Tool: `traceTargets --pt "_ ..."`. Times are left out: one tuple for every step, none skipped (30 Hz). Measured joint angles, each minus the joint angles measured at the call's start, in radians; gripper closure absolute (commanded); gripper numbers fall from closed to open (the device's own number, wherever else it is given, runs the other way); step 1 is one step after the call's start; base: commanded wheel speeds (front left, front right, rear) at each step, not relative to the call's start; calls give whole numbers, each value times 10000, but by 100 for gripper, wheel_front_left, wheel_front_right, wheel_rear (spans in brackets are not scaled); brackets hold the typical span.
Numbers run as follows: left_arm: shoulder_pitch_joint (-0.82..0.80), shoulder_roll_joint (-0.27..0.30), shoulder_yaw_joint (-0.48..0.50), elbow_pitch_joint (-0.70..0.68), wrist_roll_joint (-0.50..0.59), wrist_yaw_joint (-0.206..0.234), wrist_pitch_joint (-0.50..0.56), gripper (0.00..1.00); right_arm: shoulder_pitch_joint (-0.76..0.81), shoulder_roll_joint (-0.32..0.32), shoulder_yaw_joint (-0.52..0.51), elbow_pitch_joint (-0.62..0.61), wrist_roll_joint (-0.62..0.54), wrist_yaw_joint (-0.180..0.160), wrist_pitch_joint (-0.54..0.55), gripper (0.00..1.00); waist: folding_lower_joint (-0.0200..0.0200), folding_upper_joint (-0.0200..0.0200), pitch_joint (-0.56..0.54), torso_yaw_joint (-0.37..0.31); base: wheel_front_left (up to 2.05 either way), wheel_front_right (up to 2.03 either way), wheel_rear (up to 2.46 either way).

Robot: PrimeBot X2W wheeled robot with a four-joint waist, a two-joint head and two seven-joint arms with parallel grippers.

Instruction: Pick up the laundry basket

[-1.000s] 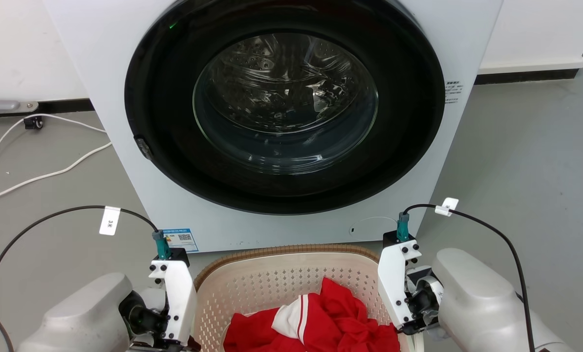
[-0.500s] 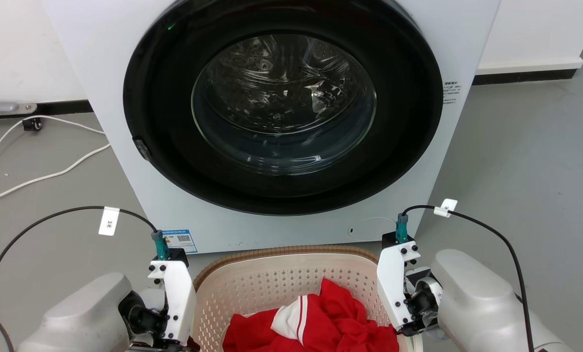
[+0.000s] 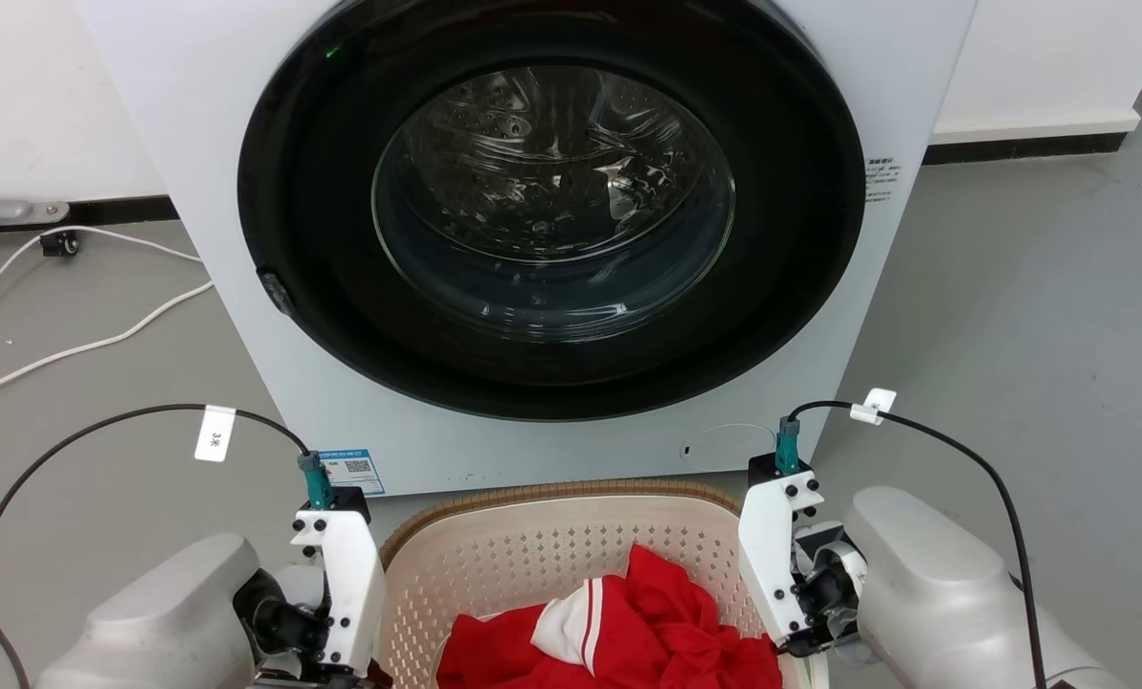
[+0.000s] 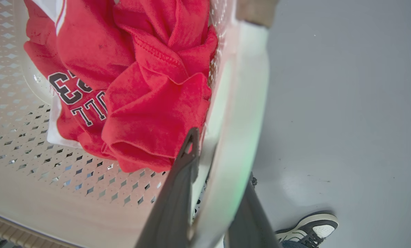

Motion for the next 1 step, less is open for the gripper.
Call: traceTargets --pt "0 -2 0 6 0 0 0 100 -4 -2 12 12 23 0 0 100 0 0 -1 3 0 0 0"
